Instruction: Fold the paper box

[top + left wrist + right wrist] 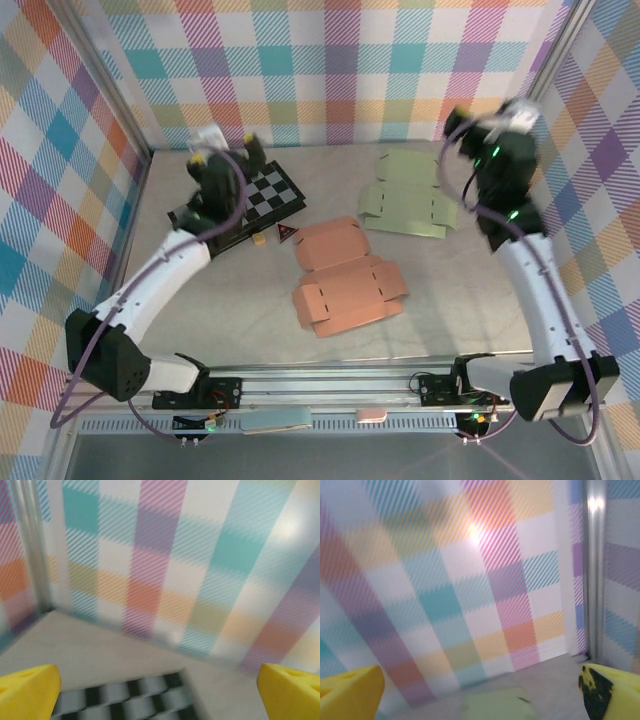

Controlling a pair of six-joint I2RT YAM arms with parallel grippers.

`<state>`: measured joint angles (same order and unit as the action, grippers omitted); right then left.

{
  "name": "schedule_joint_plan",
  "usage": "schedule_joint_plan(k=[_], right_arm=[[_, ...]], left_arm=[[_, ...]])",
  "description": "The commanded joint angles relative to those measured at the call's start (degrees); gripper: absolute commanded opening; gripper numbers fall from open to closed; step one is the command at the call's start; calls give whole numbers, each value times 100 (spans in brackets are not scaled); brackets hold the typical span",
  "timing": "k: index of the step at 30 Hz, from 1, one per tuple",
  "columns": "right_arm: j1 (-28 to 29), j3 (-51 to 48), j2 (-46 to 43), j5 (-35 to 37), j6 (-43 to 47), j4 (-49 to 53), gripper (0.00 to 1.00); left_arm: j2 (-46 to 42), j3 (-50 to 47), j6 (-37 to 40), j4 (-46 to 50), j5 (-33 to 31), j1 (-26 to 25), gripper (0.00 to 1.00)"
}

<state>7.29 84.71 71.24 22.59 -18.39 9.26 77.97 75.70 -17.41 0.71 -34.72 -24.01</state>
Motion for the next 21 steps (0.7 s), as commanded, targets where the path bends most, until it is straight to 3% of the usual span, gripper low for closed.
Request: schedule_joint_plan(k=[1,2,4,7,11,14,17,21], right_arm=[[-474,1324,473,-704,-1798,3421,95],[-450,1433,531,-1162,-1769,3569,83],[-209,1385,558,-1355,-2155,4191,79],[110,328,309,-2164,-2423,4716,64],[868,-1647,-300,-2992,-2746,4626,62],[1141,-2722,-561,-3965,-3187,3927,65],[1143,-3660,-567,-4672,-3764,3165,65],[1142,-4109,-484,-4821,-3809,2813,66]], left_arm=[[268,691,-2217,2292,2421,616,89],[348,791,-2510,2414,2744,536,85],[493,878,-2850,2782,3320,265,78],[581,374,-3129,3423,3901,-359,66],[431,-1062,-3598,3062,4390,-983,47],[414,-1621,-3646,2761,4470,-1028,46],[693,-1658,-3157,2930,4546,-1000,46],[1109,-1437,-2296,3344,4694,-1000,47]])
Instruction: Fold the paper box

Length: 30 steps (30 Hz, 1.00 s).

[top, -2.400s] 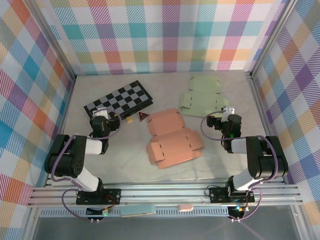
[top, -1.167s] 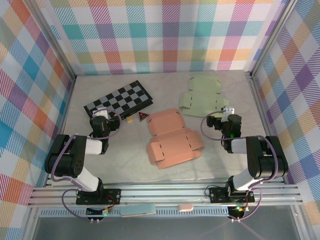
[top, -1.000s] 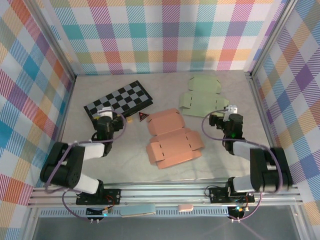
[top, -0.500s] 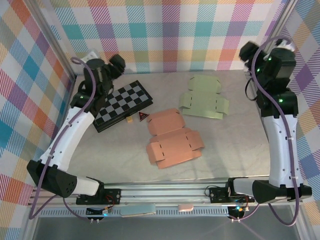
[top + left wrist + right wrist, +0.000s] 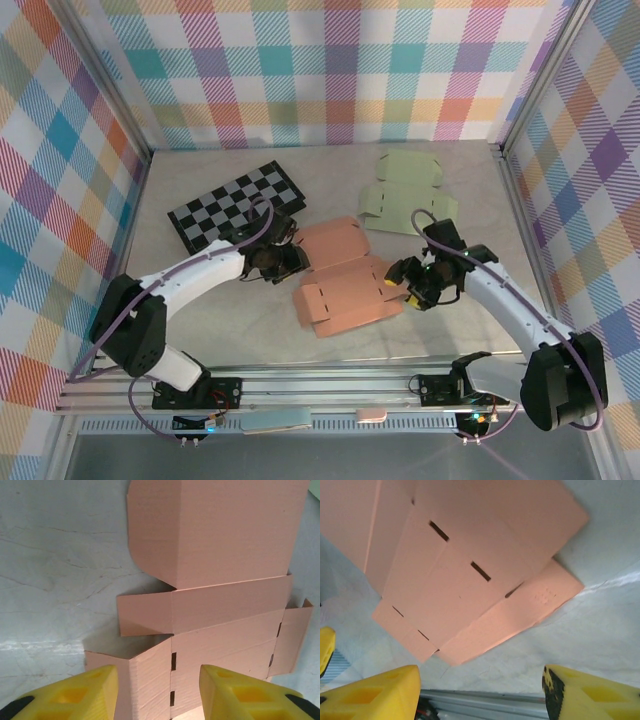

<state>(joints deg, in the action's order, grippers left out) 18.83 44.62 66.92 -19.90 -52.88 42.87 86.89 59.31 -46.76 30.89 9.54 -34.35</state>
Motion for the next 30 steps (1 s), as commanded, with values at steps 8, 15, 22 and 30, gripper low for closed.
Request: schedule_joint_plan(k=[8,15,22,30], right_arm=[[-28,-422,-247,-627,-380,-421,67],[-29,-1533,-887,-988,-1329,-1362,69],[-28,-2627,-1309,-948,-2326,-2979,70],[-30,-3085,-1353,-670,-2625,-3608,71]], left_arm=[[432,429,1808,1026,-16,92,51],[794,423,1826,300,276,376,51],[1240,296,1560,-434,935,438,43],[1286,-117,898,-1267,1517,295,40]])
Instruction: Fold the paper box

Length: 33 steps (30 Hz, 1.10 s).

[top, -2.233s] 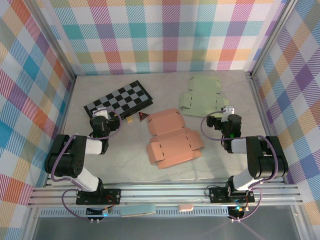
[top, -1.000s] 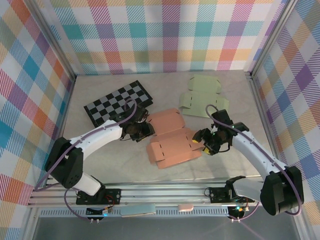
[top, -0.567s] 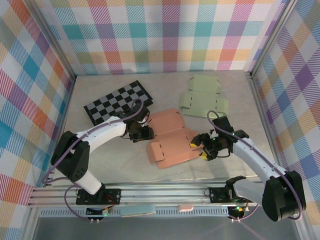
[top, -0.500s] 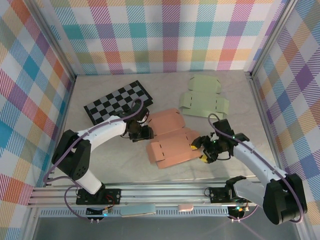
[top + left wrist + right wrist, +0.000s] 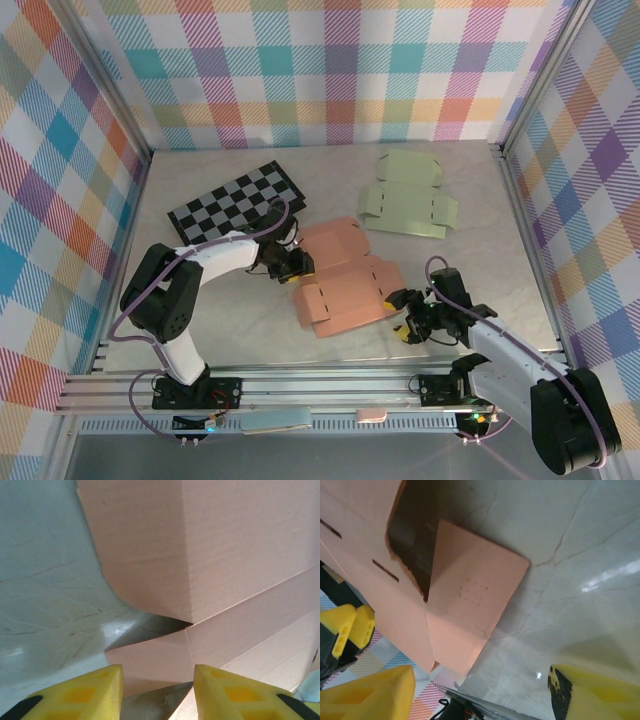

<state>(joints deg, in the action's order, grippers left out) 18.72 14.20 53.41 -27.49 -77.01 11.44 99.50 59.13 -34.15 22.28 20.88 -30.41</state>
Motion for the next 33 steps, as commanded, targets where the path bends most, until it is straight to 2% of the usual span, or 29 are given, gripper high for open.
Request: schedule_joint_plan(k=[1,6,10,14,17,21,23,28,33], right_arm=[[-18,-16,26,102,-180,-459,71],[-122,173,329,83,82,-511,71],[-647,523,527,-141,607,-200,71],[-1494,910,724,-479,1251,202,71],[-1885,1323,999,-660,1739,541,71],[-1924,1736,1157,-714,2076,997,70],[-1909,1711,1082,-713,2044,1082,69],[-1819,1453,886,-736,1852,991,69],[-1735,804,830,-768,1038,-73,68]], left_arm=[[43,-93,-445,-472,409,-145,40],[214,-2,-1061,-1138,663,-494,39],[183,133,-1419,-1421,736,-632,39],[-33,290,-1158,-987,681,-565,44],[-272,384,-751,-148,478,-419,44],[-523,704,146,1458,-286,-248,45],[-526,743,525,1868,-439,-246,45],[-511,482,775,1872,-374,-246,45],[-441,293,464,1421,-201,-246,45]])
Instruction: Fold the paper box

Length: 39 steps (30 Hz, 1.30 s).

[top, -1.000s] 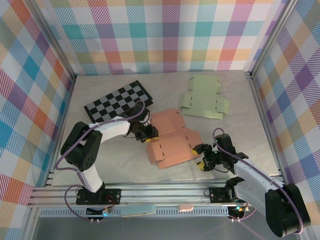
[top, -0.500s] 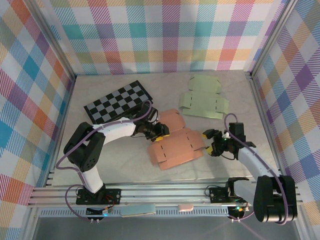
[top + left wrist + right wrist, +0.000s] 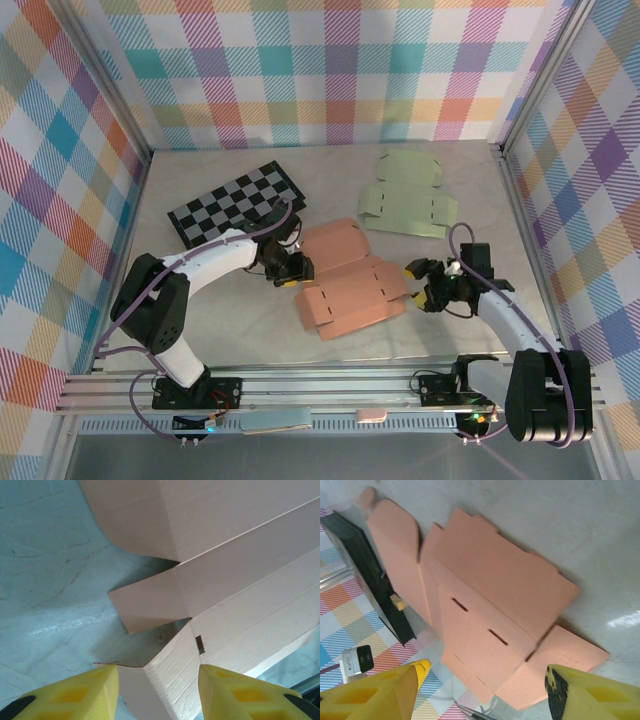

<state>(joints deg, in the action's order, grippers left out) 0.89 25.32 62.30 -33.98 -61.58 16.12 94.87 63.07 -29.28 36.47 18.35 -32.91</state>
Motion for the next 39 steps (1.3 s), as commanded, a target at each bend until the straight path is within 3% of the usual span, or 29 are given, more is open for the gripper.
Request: schedule_joint_plan(k=[1,11,19,30,39], right_arm=[[47,-389,-52,-103,-647,-742,67],[219,-726,552,43,-1469,-2079,61],[495,-699,873,265,-1624,-2324,55],[509,-461,1072,553,-1518,-2413,27],[552,-142,600,993,-1446,-1885,5]], left_arm=[[27,-108,-54,-37,71,3,45],[-64,-108,-179,-157,177,3,45],[-273,-42,-233,-153,220,3,45],[-530,10,-294,-226,327,-5,44],[-726,146,-320,-200,284,-26,43]])
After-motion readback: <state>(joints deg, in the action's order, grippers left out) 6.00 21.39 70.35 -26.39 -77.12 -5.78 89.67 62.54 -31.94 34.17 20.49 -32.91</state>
